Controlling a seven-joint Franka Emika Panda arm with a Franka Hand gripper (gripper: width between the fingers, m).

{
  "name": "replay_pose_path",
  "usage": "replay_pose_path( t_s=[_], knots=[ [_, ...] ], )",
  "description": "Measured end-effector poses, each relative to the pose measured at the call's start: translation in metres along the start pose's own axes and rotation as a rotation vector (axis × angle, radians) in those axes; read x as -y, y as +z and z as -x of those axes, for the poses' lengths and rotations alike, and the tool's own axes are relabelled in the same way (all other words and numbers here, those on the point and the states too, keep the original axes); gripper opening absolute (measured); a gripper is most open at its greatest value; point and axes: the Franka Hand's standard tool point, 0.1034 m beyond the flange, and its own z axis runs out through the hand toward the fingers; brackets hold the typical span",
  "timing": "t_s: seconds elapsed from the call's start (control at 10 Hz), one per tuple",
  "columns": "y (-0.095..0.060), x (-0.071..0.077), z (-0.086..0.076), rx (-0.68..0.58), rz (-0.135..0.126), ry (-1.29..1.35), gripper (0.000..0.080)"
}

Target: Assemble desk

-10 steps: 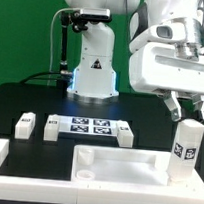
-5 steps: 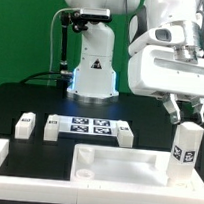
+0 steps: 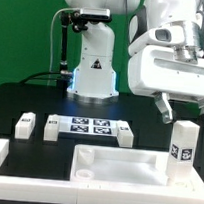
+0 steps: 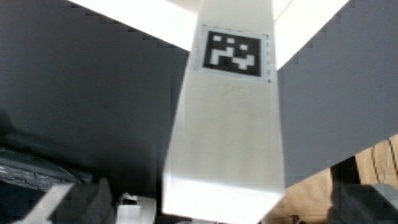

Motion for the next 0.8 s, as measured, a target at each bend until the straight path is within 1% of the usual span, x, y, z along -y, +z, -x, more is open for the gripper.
replay_pose_path(
  t_s=[0.5, 0.6, 0.7, 0.8],
  knots=[
    [-0.0002, -0.0005, 0.0003, 0.003, 0.000, 0.001, 0.0649],
    [-0.0018, -0.0015, 0.0015, 0.063, -0.019, 0.015, 0.0649],
    [-0.0043, -0.0002, -0.0022, 0.132, -0.045, 0.054, 0.0649],
    [-0.0026, 0.0053, -0.0053, 0.221, -0.077, 0.101, 0.0649]
  ],
)
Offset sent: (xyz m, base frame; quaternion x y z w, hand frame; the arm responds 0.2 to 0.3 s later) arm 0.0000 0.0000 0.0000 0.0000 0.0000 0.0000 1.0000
